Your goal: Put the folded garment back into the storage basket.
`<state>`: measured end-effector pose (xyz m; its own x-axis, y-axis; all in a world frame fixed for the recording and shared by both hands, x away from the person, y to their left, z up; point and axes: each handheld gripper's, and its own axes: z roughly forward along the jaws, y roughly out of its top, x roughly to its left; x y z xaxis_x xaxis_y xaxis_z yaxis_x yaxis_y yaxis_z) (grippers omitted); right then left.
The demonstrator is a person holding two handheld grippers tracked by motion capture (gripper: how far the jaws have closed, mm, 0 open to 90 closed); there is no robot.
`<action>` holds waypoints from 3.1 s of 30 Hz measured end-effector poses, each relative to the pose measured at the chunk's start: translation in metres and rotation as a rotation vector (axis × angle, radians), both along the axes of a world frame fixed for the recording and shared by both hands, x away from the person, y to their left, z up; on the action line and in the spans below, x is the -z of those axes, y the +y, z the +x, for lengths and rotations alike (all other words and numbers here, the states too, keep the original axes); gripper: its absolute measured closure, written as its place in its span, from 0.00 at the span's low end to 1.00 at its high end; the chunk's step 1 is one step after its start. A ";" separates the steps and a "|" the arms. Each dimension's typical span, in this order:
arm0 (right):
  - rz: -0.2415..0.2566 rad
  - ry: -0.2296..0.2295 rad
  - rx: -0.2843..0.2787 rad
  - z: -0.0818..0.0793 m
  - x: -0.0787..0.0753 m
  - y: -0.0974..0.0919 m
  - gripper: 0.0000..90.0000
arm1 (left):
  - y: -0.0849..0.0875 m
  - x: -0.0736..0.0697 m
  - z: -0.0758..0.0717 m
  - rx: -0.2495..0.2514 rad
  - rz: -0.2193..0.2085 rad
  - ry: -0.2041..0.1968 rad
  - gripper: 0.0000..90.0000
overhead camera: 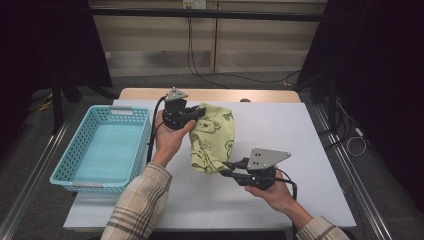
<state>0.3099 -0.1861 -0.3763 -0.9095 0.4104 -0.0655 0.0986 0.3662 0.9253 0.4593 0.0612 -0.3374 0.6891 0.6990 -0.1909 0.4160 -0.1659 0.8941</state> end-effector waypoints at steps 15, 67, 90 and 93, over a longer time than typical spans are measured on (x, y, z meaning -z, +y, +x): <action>0.017 -0.023 -0.030 0.009 -0.010 0.021 0.88 | 0.024 -0.014 0.000 -0.050 -0.009 -0.024 0.87; 0.100 -0.044 -0.123 0.037 -0.026 0.105 0.88 | 0.113 -0.036 0.003 -0.180 0.029 -0.040 0.87; 0.113 -0.031 -0.173 0.049 -0.026 0.141 0.88 | 0.147 -0.038 0.002 -0.227 0.050 -0.039 0.87; 0.118 -0.025 -0.184 0.049 -0.025 0.146 0.88 | 0.152 -0.039 0.001 -0.233 0.046 -0.039 0.87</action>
<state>0.3592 -0.0402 -0.3511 -0.9685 0.2437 -0.0506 0.0163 0.2650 0.9641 0.4608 0.2136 -0.2985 0.5141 0.8476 -0.1314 0.4128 -0.1102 0.9041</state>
